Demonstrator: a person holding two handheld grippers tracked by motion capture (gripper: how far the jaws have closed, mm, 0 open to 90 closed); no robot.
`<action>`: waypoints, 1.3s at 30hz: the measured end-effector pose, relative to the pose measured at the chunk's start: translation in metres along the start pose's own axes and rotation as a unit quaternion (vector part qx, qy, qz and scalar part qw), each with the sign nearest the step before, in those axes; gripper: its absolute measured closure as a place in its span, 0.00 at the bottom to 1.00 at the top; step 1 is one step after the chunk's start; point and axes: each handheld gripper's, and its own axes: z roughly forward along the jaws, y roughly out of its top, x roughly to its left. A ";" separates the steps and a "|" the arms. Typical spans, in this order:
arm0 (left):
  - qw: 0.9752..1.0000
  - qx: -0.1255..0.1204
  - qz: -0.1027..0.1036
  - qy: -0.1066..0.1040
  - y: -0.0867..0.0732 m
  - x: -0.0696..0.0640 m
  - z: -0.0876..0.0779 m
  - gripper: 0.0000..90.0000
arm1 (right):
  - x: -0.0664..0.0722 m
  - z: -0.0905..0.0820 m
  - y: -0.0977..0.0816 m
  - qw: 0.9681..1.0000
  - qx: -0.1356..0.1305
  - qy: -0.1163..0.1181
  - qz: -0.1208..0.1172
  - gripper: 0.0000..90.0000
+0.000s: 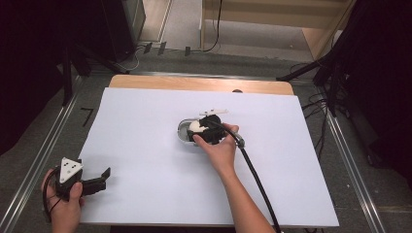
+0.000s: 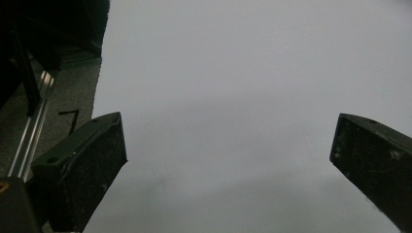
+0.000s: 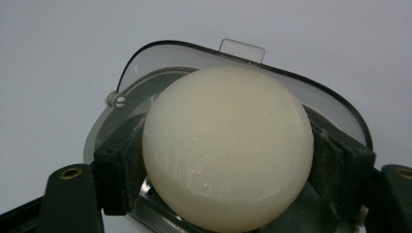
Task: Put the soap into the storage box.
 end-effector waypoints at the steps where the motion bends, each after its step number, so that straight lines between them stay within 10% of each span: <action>1: 1.000 0.000 0.000 0.000 0.000 0.000 0.000 0.00 | 0.000 0.001 0.000 1.000 0.001 0.000 0.003 0.27; 39: 1.000 0.001 0.001 0.003 0.000 -0.001 0.000 0.00 | -0.006 -0.020 0.003 0.999 -0.045 -0.004 0.010 0.29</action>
